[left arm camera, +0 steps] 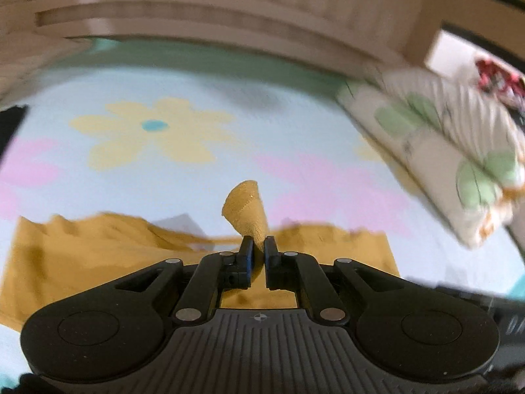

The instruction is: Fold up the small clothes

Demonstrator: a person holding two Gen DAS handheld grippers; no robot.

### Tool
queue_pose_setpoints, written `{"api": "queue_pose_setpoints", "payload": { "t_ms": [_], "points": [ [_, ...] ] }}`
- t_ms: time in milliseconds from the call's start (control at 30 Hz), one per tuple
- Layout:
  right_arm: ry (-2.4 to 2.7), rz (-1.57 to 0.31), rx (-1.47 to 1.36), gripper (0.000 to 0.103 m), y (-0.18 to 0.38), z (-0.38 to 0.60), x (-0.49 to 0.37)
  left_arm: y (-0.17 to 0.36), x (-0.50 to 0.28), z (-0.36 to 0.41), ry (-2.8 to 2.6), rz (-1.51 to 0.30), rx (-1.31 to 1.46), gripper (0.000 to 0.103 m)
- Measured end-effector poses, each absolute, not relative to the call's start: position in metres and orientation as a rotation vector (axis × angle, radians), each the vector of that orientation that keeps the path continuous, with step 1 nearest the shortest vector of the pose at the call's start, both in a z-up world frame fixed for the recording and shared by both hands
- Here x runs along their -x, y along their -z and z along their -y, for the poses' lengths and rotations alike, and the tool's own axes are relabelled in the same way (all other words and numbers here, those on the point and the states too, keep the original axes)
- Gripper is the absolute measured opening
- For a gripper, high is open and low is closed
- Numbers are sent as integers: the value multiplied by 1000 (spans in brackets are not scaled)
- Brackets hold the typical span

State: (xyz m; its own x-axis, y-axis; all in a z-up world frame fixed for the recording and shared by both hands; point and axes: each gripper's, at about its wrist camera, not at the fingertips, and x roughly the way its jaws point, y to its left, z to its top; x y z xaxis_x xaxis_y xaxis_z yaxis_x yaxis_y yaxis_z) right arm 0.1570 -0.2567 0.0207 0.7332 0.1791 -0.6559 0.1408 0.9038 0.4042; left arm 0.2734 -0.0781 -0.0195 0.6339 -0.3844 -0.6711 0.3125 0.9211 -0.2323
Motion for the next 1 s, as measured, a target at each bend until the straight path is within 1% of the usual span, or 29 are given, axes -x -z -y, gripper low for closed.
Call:
{"api": "queue_pose_setpoints", "payload": {
  "t_ms": [100,133,167,200,300,367,400,600,733,1000],
  "points": [
    [10,-756,-482,103,-17,271,-155,31,-265,95,482,-819,63,8],
    [19,-756,-495,103,-16,275,-155,30,-260,98,498,-821,53,12],
    [29,-754,-507,103,-15,278,-155,29,-258,99,510,-819,45,25],
    [37,-754,-520,103,-14,281,-154,27,-256,98,522,-814,37,29],
    [40,-754,-543,103,-13,284,-154,19,-248,82,521,-793,23,33],
    [34,-758,-546,103,-11,285,-154,17,-249,71,503,-781,18,40],
    [33,-760,-545,103,-11,284,-156,17,-251,70,498,-779,13,41],
    [-20,-783,-566,103,-1,272,-168,34,-262,18,348,-815,-26,42],
    [-80,-818,-592,103,11,258,-178,55,-276,-18,256,-904,-34,42],
    [-112,-889,-600,102,33,238,-197,81,-290,-67,187,-993,8,42]
  ]
}}
